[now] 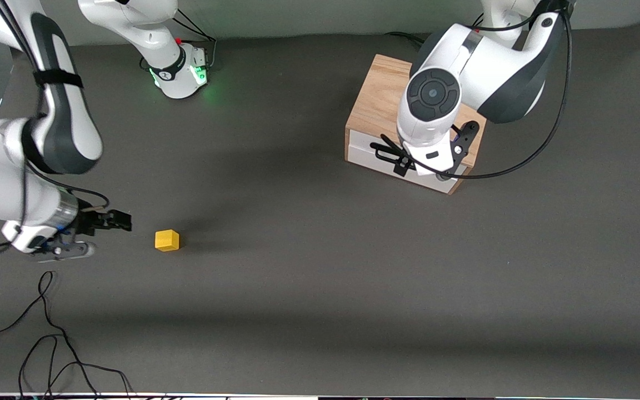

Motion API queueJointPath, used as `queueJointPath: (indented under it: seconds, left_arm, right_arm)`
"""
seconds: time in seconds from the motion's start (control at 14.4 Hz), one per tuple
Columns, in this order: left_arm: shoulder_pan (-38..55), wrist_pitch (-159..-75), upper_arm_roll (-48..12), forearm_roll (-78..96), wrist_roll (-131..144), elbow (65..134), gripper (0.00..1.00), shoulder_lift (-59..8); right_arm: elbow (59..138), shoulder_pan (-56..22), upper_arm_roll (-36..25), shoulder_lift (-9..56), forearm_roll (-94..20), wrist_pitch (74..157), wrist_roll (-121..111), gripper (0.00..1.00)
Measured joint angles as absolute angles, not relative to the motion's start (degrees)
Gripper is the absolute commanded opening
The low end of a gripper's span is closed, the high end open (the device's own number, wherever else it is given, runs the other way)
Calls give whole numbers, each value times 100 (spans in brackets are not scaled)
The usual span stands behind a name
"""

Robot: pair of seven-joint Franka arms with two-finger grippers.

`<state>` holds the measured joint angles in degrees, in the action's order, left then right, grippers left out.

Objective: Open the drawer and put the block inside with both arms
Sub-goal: 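Reach the left gripper to the drawer handle while the right gripper reaches the cube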

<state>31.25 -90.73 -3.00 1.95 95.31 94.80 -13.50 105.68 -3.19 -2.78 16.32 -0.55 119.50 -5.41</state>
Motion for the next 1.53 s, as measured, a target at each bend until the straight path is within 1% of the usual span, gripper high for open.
queueJointPath:
  seconds: [0.21, 0.35, 0.49, 0.76, 1.11, 1.53]
  left_arm:
    - [3121, -9204, -281, 195, 9939, 9484, 100, -1590]
    - [3120, -9348, -274, 195, 10143, 9491, 100, -1804]
    - [3119, -9622, -270, 195, 10248, 9525, 100, -2012]
    - [3117, -10102, -259, 195, 10328, 9662, 100, -2283]
    - [3117, -10183, -253, 195, 10335, 9719, 100, -2492]
    - [3126, -10364, -259, 193, 10335, 10004, 100, -2578]
  right_arm:
    - [10718, -412, -271, 1675, -56, 12037, -546, 100]
    - [10742, -616, -266, 1680, -58, 12022, -544, 100]
    - [10803, -758, -266, 1718, -59, 12021, -541, 100]
    - [11049, -755, -312, 1885, -59, 12129, -541, 100]
    - [11766, -618, -351, 1961, -59, 13229, -542, 100]
    - [11901, -461, -348, 2110, -276, 13812, -542, 100]
